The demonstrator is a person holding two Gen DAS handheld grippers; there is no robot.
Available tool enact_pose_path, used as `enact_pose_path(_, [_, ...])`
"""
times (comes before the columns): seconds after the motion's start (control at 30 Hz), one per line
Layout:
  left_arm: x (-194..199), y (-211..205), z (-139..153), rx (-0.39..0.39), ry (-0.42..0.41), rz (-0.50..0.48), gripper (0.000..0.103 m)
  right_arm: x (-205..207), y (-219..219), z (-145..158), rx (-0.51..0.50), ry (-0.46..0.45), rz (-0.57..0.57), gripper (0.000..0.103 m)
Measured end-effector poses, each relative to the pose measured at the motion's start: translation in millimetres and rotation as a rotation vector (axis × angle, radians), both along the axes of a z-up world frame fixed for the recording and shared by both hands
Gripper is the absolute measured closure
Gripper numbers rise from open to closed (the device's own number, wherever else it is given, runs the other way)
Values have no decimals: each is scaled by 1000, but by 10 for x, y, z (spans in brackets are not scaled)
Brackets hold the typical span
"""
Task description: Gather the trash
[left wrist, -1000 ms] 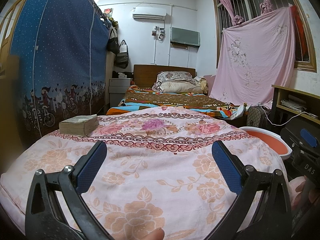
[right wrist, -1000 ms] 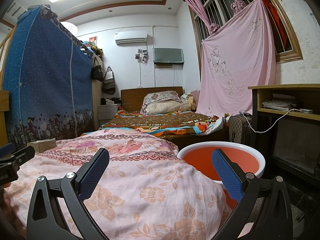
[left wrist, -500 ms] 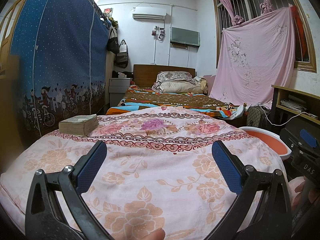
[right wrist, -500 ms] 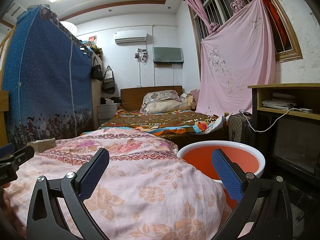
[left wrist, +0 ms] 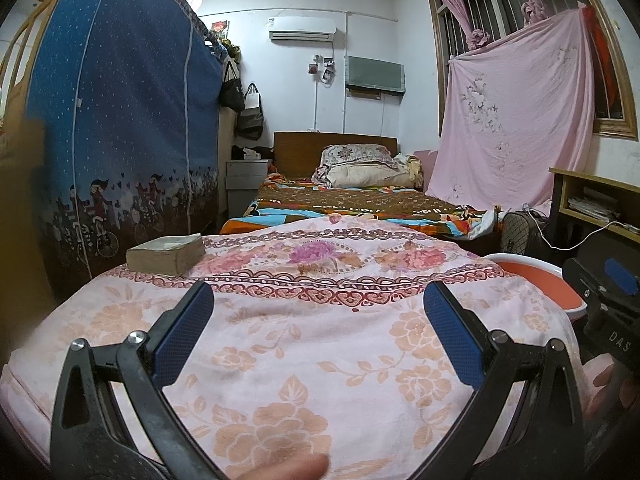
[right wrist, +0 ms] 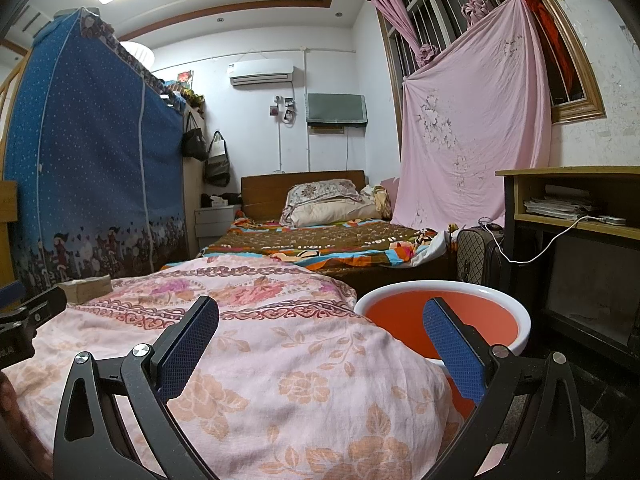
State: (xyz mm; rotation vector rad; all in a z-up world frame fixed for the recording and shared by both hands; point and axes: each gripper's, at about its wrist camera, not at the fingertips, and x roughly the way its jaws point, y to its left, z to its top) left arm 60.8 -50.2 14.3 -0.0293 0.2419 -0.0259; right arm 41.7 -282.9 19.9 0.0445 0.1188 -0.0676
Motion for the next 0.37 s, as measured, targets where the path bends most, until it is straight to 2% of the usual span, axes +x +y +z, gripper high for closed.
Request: enact_pose_path(0.37, [0,17,9,4,-3,2,12,-10,37,-42,0,5,-1,0])
